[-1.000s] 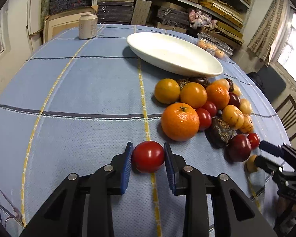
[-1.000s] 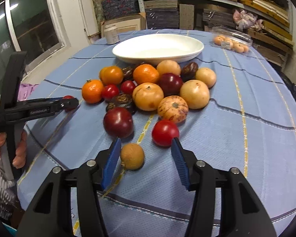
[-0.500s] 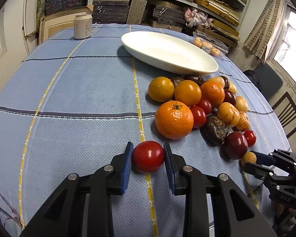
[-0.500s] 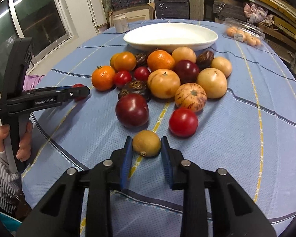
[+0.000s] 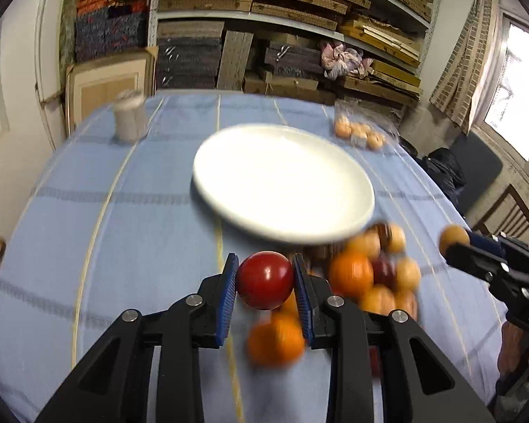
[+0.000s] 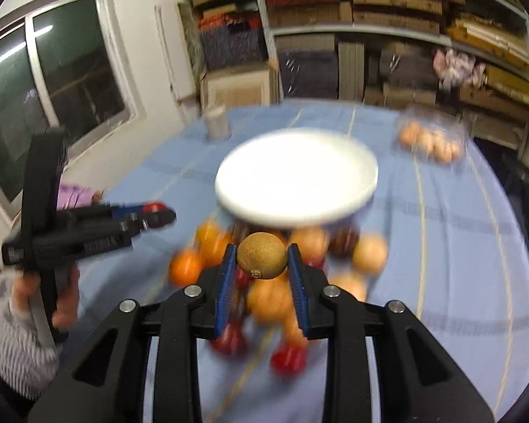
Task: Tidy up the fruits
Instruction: 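Carry both fruits over the white plate and open both tools to drop them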
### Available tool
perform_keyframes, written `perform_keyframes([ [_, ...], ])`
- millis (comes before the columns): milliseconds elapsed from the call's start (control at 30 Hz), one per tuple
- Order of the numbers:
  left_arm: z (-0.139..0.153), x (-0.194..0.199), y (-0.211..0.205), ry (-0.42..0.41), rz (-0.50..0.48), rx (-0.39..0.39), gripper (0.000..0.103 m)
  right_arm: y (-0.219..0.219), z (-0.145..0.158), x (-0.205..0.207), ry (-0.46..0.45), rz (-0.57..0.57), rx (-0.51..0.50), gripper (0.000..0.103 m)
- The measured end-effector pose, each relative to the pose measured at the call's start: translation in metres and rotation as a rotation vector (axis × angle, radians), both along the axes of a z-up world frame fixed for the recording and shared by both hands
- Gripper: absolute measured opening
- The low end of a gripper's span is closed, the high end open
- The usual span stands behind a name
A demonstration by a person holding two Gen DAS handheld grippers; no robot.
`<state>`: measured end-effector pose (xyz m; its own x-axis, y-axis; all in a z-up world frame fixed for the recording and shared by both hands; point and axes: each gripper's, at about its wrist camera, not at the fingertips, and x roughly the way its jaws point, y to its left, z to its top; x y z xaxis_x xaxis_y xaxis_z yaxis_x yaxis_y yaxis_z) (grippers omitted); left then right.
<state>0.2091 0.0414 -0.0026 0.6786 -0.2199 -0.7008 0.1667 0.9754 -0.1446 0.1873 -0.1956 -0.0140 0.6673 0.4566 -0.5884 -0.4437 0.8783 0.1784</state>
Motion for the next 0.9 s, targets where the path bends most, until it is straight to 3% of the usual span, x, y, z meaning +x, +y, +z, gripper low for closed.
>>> perform_keyframes([
  [200, -0.02, 0.07, -0.016, 0.067, 0.032, -0.004, 0.031, 0.016, -0.03, 0.093, 0.112, -0.073, -0.002, 0.029],
  [367, -0.032, 0.089, -0.015, 0.084, 0.028, -0.007, 0.033, 0.019, -0.049, 0.112, 0.116, -0.072, -0.002, 0.034],
  [400, -0.032, 0.09, -0.015, 0.076, 0.027, -0.007, 0.036, 0.018, -0.051, 0.112, 0.113, -0.071, 0.0, 0.046],
  [433, -0.032, 0.089, -0.014, 0.07, 0.025, -0.01, 0.045, 0.017, -0.051, 0.112, 0.107, -0.073, 0.002, 0.051],
  [633, -0.027, 0.077, -0.004, 0.045, 0.033, -0.042, 0.053, 0.003, -0.039, 0.094, 0.047, -0.084, 0.038, 0.053],
  [767, -0.02, 0.046, 0.02, 0.017, 0.088, -0.064, 0.067, -0.026, -0.024, 0.063, -0.029, -0.132, 0.079, 0.055],
  [833, -0.023, 0.017, 0.035, -0.003, 0.147, -0.056, 0.071, -0.048, -0.027, 0.038, -0.067, -0.182, 0.127, 0.072],
  [900, -0.03, -0.007, 0.045, -0.001, 0.171, -0.074, 0.071, -0.068, -0.034, 0.016, -0.087, -0.23, 0.16, 0.076],
])
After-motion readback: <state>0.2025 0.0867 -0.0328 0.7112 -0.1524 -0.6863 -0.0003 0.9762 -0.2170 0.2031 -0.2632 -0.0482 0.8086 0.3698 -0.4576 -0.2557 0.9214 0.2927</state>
